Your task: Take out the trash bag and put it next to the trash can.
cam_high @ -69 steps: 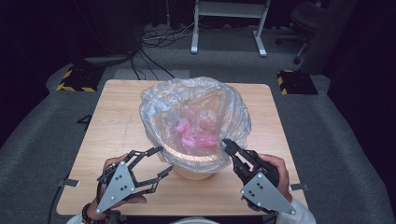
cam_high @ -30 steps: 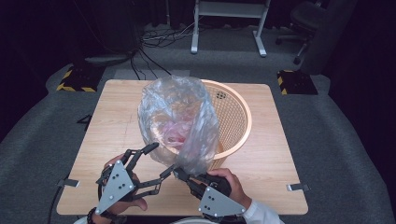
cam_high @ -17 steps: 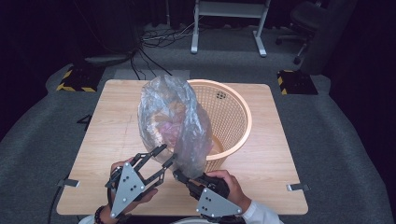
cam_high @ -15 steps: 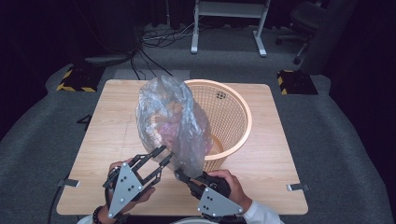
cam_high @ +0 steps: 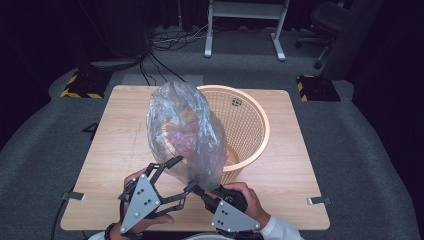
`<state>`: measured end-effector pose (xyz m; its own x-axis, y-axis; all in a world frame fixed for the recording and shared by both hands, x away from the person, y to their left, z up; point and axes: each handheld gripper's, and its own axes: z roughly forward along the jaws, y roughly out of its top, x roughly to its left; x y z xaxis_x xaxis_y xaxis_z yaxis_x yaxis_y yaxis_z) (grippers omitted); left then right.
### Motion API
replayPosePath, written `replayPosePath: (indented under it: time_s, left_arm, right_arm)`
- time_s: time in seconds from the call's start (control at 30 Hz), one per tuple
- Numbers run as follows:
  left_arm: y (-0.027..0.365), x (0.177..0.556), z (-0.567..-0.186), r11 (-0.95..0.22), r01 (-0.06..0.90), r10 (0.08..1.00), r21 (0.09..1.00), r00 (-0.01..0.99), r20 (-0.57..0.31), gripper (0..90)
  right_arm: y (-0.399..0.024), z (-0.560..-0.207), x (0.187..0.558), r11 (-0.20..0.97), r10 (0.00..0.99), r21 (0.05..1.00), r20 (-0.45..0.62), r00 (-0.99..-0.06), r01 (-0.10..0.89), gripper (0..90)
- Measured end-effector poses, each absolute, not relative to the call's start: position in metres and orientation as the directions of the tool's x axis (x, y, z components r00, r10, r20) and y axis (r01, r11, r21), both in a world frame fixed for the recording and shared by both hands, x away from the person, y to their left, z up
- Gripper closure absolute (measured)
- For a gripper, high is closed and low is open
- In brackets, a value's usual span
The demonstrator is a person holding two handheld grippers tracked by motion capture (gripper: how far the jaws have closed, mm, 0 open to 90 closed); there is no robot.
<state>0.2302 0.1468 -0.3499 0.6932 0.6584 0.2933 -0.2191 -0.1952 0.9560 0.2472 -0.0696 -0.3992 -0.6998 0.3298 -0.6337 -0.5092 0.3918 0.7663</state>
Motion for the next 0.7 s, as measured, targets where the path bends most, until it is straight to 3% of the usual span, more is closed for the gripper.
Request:
replayPosePath:
  time_s: [0.07, 0.17, 0.2, 0.4, 0.6, 0.7]
  left_arm:
    - [0.147, 0.231, -0.349, -0.205, -0.242, 0.673, 0.948, 0.669, 0.316, 62.9]
    - [0.153, 0.231, -0.348, -0.223, -0.269, 0.66, 0.937, 0.666, 0.348, 85.0]
    - [0.155, 0.232, -0.349, -0.221, -0.269, 0.646, 0.938, 0.68, 0.347, 88.6]
    - [0.17, 0.246, -0.36, -0.226, -0.204, 0.617, 0.953, 0.727, 0.302, 89.6]
    - [0.175, 0.258, -0.37, -0.234, -0.16, 0.624, 0.959, 0.731, 0.275, 89.4]
    - [0.175, 0.26, -0.373, -0.254, -0.15, 0.617, 0.956, 0.736, 0.279, 89.2]
  right_arm:
    - [-0.069, -0.399, 0.246, 0.389, 0.324, 0.764, -0.637, -0.7, -0.515, 87.5]
    - [-0.071, -0.399, 0.246, 0.391, 0.331, 0.764, -0.637, -0.696, -0.513, 85.3]
    - [-0.072, -0.399, 0.247, 0.389, 0.335, 0.767, -0.633, -0.697, -0.51, 84.7]
    - [-0.083, -0.397, 0.255, 0.353, 0.396, 0.818, -0.57, -0.72, -0.454, 77.3]
    - [-0.09, -0.392, 0.255, 0.265, 0.44, 0.862, -0.507, -0.742, -0.432, 61.2]
    - [-0.09, -0.39, 0.255, 0.234, 0.468, 0.873, -0.488, -0.737, -0.429, 57.4]
